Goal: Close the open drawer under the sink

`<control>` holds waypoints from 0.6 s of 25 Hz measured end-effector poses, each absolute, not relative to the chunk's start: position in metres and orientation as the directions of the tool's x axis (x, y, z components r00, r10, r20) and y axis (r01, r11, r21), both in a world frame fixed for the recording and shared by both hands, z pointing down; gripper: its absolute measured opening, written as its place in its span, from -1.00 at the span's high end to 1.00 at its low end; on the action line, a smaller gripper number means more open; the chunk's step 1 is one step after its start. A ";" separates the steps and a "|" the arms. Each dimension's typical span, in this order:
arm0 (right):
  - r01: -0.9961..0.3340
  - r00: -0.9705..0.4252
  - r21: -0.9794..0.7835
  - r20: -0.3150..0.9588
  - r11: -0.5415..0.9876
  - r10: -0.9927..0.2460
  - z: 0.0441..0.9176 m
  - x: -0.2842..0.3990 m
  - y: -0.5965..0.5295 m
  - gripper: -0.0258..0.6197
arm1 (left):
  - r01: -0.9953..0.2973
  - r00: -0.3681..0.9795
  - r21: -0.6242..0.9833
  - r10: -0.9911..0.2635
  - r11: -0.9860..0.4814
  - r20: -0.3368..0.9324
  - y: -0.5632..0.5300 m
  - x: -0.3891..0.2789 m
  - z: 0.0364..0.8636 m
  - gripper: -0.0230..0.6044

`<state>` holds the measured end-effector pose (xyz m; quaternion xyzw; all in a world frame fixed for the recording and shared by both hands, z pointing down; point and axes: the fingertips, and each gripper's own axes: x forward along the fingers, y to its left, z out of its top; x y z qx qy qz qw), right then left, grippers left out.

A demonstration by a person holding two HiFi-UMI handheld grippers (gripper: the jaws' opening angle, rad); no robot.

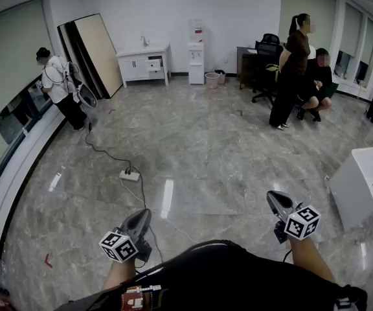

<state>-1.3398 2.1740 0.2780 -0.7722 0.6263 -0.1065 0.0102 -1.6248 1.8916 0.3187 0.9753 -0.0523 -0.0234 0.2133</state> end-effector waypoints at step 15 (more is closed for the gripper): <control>-0.962 0.199 -0.161 0.146 -0.221 -0.969 0.282 -1.334 2.173 0.92 | -0.086 0.995 0.412 -0.101 -0.907 -0.016 1.891 -1.618 0.322 0.95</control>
